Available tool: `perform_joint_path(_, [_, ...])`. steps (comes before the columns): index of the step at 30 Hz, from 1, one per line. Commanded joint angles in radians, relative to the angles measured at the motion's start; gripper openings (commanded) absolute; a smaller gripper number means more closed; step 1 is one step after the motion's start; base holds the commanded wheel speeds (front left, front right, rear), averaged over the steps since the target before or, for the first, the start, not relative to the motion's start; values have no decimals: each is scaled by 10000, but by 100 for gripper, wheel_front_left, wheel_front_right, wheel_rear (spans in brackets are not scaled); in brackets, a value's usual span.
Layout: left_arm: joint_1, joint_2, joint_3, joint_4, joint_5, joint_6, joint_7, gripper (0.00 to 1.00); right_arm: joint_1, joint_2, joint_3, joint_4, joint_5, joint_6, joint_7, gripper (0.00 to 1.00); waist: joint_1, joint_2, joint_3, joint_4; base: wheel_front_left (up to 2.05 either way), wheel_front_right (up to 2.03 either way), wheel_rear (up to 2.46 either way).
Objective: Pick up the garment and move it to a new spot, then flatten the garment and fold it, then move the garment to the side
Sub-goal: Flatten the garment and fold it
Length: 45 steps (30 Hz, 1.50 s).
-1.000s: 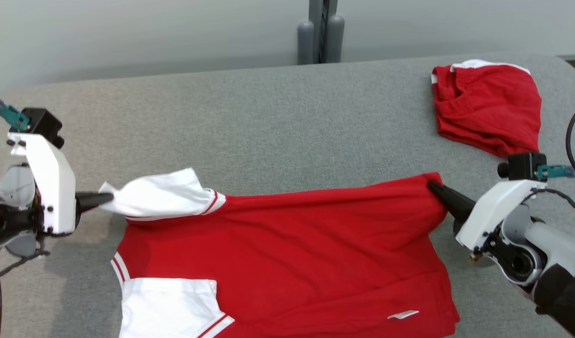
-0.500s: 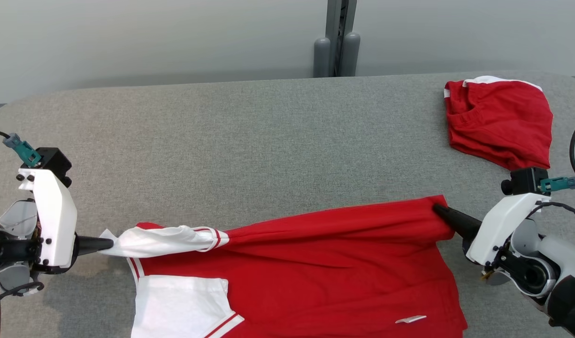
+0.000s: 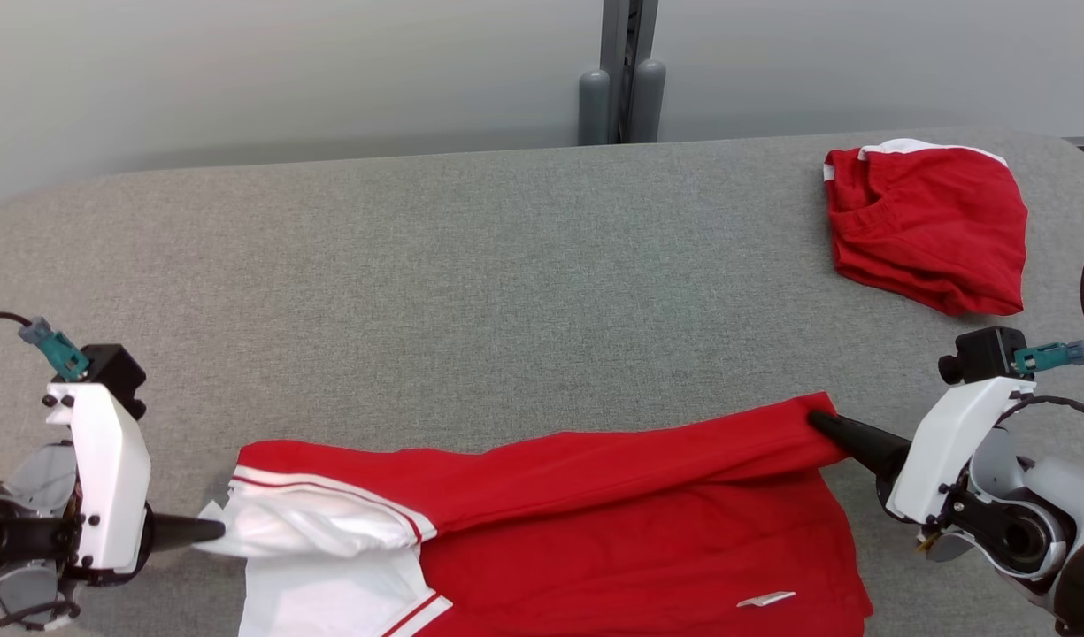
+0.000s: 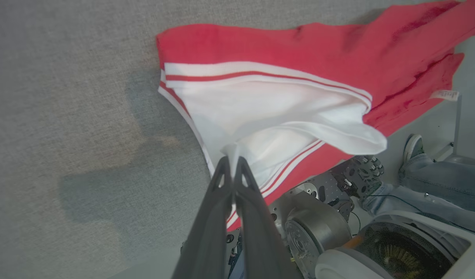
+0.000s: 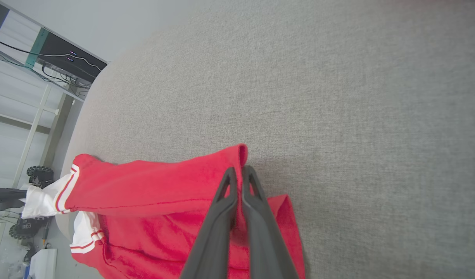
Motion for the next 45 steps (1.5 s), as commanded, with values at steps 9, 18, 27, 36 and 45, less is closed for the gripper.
perform_joint_path(9, [653, 405, -101, -644, -117, 305, -160, 0, 285, -644, -48, -632, 120, 1, -23, 0, 0, 0, 60, 28, 0, 0, 0])
perform_joint_path(18, [1052, 523, -214, -957, -227, 426, -202, 0, 612, -1073, 178, -1060, 365, 1, 242, 0, 0, 0, -1, 15, 0, 0, 0])
perform_joint_path(27, [1273, 609, -280, -1097, -194, 545, -211, 0, 826, -1417, 314, -1397, 564, 1, 215, 0, 0, 0, -34, 16, 0, 0, 0])
perform_joint_path(36, [1290, 480, -313, -1084, -48, 617, -254, 0, 763, -1336, 564, -1236, 603, 1, 420, 0, 0, 0, 136, -23, 0, 0, 0])
perform_joint_path(45, [1375, 349, -357, -994, 17, 571, -201, 89, 642, -1206, 662, -991, 462, 2, 444, 100, 0, 0, 162, -65, 0, 0, 0])
